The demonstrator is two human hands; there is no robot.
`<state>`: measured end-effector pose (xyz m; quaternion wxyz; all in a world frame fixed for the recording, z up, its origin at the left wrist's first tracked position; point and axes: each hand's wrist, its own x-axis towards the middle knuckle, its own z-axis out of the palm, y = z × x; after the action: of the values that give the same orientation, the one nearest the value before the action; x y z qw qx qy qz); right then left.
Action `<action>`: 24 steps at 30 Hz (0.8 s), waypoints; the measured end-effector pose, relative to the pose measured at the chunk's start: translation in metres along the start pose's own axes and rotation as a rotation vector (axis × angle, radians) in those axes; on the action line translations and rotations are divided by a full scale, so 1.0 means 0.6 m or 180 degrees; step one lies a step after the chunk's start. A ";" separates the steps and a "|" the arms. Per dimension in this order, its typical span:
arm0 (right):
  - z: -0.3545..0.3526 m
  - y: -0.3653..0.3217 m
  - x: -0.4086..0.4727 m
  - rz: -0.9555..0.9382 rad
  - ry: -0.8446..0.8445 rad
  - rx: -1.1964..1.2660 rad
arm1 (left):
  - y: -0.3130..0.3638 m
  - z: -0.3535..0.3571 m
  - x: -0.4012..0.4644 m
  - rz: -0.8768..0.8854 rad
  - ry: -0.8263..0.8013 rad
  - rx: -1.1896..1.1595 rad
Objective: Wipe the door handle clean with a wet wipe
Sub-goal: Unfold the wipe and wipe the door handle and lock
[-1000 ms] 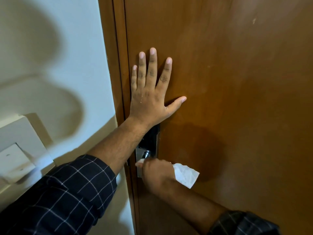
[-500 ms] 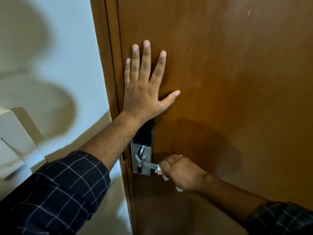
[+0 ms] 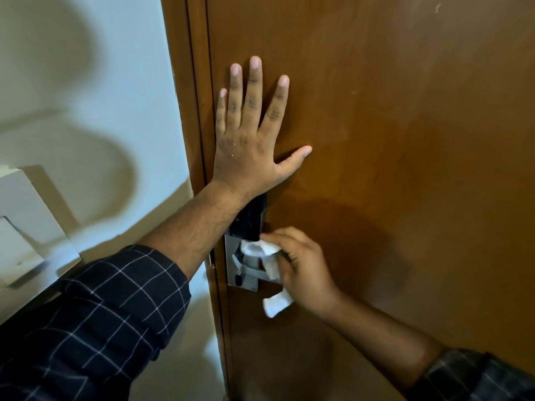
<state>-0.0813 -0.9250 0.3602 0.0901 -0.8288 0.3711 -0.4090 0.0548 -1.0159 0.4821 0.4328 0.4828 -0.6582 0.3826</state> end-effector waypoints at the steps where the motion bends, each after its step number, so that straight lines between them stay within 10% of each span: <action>1: 0.018 -0.008 -0.004 -0.0234 -0.0381 -0.0150 | 0.000 -0.001 0.000 0.0006 -0.0004 -0.0003; 10: 0.045 0.032 -0.003 -0.2364 -0.1632 -0.2526 | 0.005 -0.006 0.003 -0.0003 -0.0023 0.0008; 24: 0.080 0.004 0.016 -0.1338 -0.1573 -0.2487 | 0.001 0.000 0.001 0.0034 -0.0009 0.0032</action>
<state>-0.0432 -0.9406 0.3336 -0.2258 -0.9294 0.2892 -0.0406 0.0544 -1.0160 0.4823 0.4274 0.4820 -0.6595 0.3875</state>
